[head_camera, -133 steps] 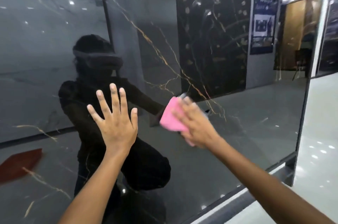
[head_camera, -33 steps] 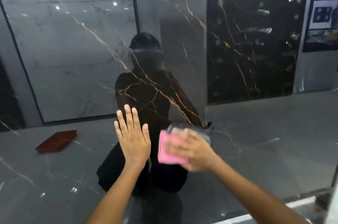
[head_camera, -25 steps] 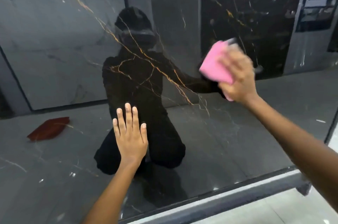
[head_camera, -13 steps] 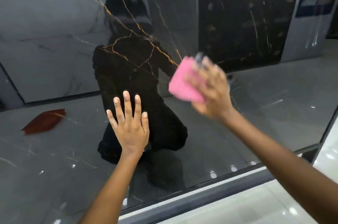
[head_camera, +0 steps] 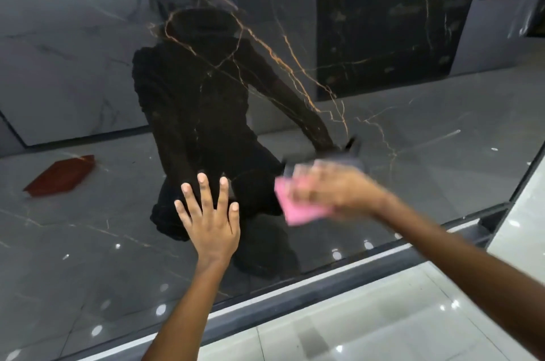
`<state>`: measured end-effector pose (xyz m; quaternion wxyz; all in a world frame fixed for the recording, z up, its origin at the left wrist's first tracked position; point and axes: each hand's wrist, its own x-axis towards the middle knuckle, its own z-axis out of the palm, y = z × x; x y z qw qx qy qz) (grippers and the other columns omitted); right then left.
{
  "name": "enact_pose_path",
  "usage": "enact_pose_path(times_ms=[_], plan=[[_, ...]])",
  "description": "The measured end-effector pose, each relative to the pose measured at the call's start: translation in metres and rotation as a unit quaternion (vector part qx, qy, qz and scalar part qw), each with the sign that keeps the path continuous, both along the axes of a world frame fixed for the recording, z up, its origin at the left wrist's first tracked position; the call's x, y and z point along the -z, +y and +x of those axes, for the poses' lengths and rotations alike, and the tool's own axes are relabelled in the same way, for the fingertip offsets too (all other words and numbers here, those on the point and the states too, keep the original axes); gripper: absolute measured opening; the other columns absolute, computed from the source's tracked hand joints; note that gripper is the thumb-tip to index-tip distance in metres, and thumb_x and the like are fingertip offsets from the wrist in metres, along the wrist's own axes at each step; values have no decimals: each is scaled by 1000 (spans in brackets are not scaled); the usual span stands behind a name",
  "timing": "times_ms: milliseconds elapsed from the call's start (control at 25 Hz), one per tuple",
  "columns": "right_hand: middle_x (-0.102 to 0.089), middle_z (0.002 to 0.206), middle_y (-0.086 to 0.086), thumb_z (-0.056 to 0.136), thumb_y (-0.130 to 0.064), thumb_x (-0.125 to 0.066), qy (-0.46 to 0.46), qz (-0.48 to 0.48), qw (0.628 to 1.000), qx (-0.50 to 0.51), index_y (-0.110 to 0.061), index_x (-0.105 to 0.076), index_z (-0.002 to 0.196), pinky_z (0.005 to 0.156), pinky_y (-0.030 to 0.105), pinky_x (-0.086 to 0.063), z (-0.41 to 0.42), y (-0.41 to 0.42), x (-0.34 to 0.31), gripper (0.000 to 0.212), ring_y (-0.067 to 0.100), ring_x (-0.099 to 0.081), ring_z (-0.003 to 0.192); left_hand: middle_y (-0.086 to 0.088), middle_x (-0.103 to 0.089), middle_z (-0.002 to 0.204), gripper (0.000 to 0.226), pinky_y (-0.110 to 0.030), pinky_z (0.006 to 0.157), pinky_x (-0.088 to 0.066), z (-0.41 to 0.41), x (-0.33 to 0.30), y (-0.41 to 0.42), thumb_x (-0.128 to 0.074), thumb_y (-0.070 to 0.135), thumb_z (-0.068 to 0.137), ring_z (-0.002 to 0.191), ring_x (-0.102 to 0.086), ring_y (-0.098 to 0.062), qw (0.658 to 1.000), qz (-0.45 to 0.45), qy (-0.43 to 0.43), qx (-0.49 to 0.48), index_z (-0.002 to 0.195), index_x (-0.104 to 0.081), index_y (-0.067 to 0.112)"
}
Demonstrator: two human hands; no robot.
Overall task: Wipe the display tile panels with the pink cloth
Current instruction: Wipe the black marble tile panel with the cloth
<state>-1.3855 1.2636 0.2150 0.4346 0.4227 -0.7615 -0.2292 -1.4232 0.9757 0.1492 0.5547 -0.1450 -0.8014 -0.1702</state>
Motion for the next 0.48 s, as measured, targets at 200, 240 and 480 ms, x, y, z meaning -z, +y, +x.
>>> enact_pose_path(times_ms=[200,240,480], plan=[[-37,151,18,79,-18,-58,154,-458,875,31,-17,-43,140,109,44,-30,-22,-23,-50,63,45,-36,134,2,11,164,54,-47,120,3,-4,8,3,-19,39,106,150,12,-25,999,-10,40,-1,157,-2,30],[-27,157,13,78,-24,-59,141,-379,913,43,-19,-41,141,107,46,-30,-19,-42,-7,66,42,-32,136,3,11,164,53,-47,120,3,-3,8,4,-16,40,106,151,11,-25,999,-11,42,0,157,-3,31],[-39,151,-12,61,-21,-87,-121,192,973,45,-34,-50,139,117,36,-19,16,-74,183,87,16,-35,140,4,10,164,52,-46,121,3,-4,8,1,-9,40,106,151,11,-24,999,-15,41,6,157,-4,31]])
